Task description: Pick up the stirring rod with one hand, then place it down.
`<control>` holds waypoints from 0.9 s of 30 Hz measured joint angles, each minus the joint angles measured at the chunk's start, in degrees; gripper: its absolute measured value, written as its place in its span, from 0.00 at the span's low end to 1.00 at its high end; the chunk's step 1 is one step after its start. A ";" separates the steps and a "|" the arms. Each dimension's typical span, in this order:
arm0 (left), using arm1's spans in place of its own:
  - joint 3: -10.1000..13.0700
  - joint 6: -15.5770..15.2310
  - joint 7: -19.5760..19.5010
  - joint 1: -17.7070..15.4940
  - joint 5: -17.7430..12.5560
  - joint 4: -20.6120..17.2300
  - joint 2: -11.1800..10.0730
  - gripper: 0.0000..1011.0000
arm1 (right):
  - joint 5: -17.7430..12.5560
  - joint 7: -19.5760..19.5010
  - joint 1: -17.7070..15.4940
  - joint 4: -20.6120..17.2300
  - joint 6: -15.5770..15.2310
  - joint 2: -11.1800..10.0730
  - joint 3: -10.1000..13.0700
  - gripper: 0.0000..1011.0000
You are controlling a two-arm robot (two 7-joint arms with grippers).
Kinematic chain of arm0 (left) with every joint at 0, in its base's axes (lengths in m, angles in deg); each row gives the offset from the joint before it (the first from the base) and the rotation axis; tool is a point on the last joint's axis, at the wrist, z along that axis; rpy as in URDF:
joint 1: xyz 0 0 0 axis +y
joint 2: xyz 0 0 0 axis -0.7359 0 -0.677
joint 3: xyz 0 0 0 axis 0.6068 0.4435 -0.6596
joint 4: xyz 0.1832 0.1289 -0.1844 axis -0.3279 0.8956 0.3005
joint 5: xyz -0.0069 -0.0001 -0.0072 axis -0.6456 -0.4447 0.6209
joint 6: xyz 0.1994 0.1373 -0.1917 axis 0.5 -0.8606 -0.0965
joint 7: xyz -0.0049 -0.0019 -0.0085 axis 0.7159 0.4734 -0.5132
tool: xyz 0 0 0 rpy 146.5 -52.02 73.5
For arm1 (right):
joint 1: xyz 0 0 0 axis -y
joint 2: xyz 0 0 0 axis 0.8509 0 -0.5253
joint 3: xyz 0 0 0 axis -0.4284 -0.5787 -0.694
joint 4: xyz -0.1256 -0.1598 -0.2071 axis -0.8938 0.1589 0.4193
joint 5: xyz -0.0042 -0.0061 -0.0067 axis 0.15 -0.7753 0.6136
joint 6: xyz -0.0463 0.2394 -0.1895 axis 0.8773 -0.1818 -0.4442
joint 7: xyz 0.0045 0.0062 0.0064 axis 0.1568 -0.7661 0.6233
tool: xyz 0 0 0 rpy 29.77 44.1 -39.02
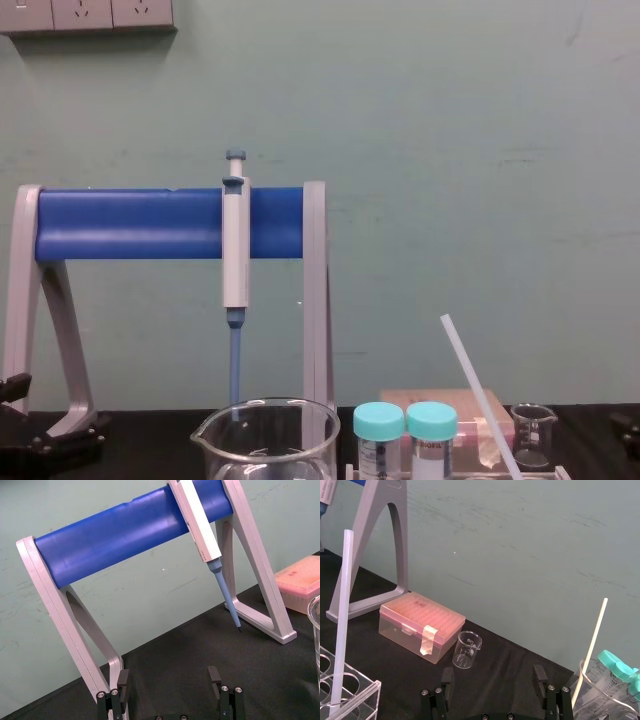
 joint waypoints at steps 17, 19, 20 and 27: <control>0.00 0.00 0.00 0.00 0.00 0.00 0.00 0.99 | -6.15 5.21 -2.00 -4.56 -2.39 -0.03 5.05 0.99; 0.00 0.00 0.00 0.00 0.00 0.00 0.00 0.99 | -8.14 6.61 -2.35 -5.75 -3.16 -0.03 5.92 0.99; 0.00 0.00 0.00 0.00 0.00 0.00 0.00 0.99 | -10.02 8.02 -2.66 -6.83 -4.00 -0.05 6.73 0.99; 0.00 0.00 0.00 0.00 0.00 0.00 0.00 0.99 | -15.39 13.90 -3.48 -10.96 -7.40 -0.33 8.48 0.99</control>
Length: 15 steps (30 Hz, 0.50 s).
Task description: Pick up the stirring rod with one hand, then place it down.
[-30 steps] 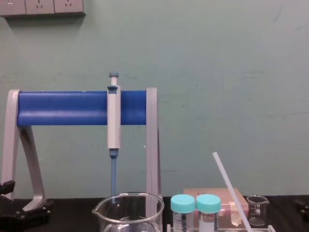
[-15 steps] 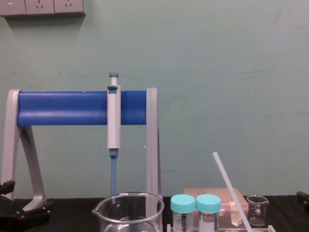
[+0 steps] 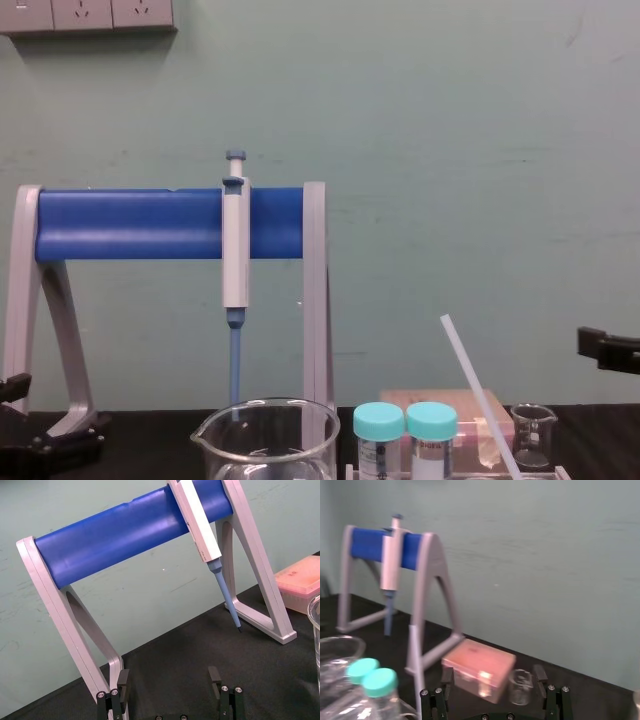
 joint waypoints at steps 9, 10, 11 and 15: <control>0.00 0.00 0.00 0.00 0.00 0.00 0.00 0.99 | -1.61 6.19 1.04 -2.01 -4.03 -0.29 -0.67 0.99; 0.00 0.00 0.00 0.00 0.00 0.00 0.00 0.99 | -1.63 6.63 1.20 -2.02 -4.33 -0.28 -0.77 0.99; 0.00 0.00 0.00 0.00 0.00 0.00 0.00 0.99 | -1.64 7.05 1.36 -2.02 -4.65 -0.24 -0.86 0.99; 0.00 0.00 0.00 0.00 0.00 0.00 0.00 0.99 | -1.28 9.14 2.70 -1.86 -6.33 0.22 -1.71 0.99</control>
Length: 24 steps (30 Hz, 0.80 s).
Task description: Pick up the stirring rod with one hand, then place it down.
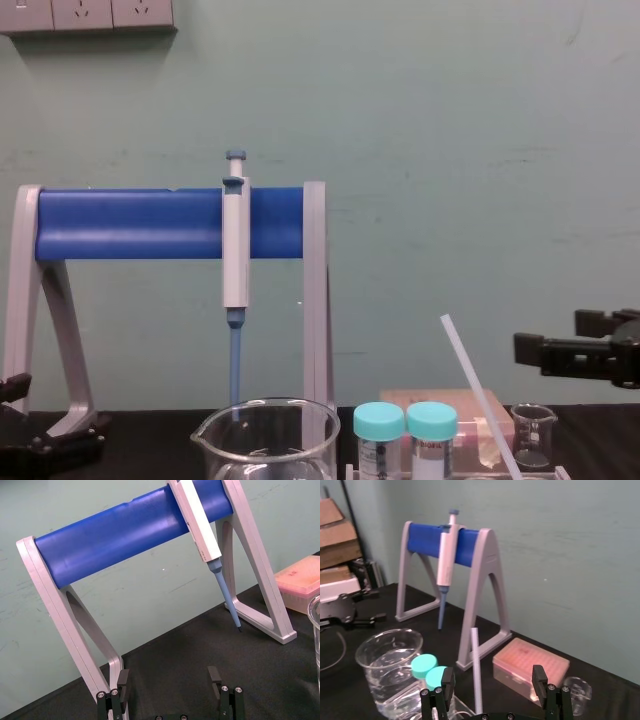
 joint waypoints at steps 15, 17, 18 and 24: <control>0.00 0.00 0.00 0.00 0.00 0.00 0.00 0.99 | 3.67 2.67 5.42 4.39 -2.88 3.38 -2.91 0.99; 0.00 0.00 0.00 0.00 0.00 0.00 0.00 0.99 | 4.20 2.94 6.28 5.20 -3.08 3.91 -3.32 0.99; 0.00 0.00 0.00 0.00 0.00 0.00 0.00 0.99 | 4.38 3.02 6.56 5.49 -3.15 4.07 -3.45 0.99; 0.00 0.00 0.00 0.00 0.00 0.00 0.00 0.99 | 5.88 3.47 8.73 7.96 -3.69 5.40 -4.55 0.99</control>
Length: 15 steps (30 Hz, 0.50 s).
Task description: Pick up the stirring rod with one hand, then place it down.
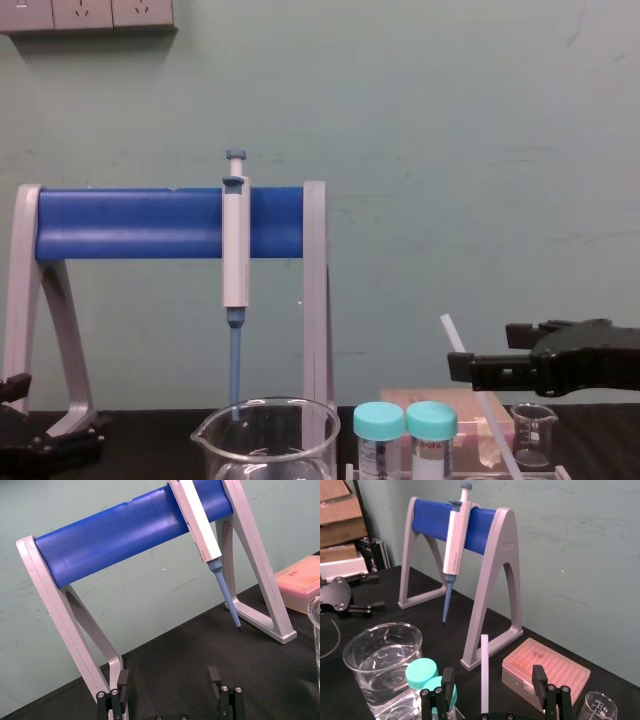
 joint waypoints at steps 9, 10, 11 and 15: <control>0.00 0.00 0.00 0.00 0.00 0.00 0.00 0.99 | 1.80 0.30 1.93 3.35 -0.70 1.49 -0.93 0.99; 0.00 0.00 0.00 0.00 0.00 0.00 0.00 0.99 | 1.90 0.31 2.02 3.55 -0.74 1.59 -0.95 0.99; 0.00 0.00 0.00 0.00 0.00 0.00 0.00 0.99 | 2.09 0.36 2.20 3.92 -0.83 1.78 -1.00 0.99; 0.00 0.00 0.00 0.00 0.00 0.00 0.00 0.99 | 2.41 0.59 2.50 4.65 -0.90 2.13 -1.02 0.99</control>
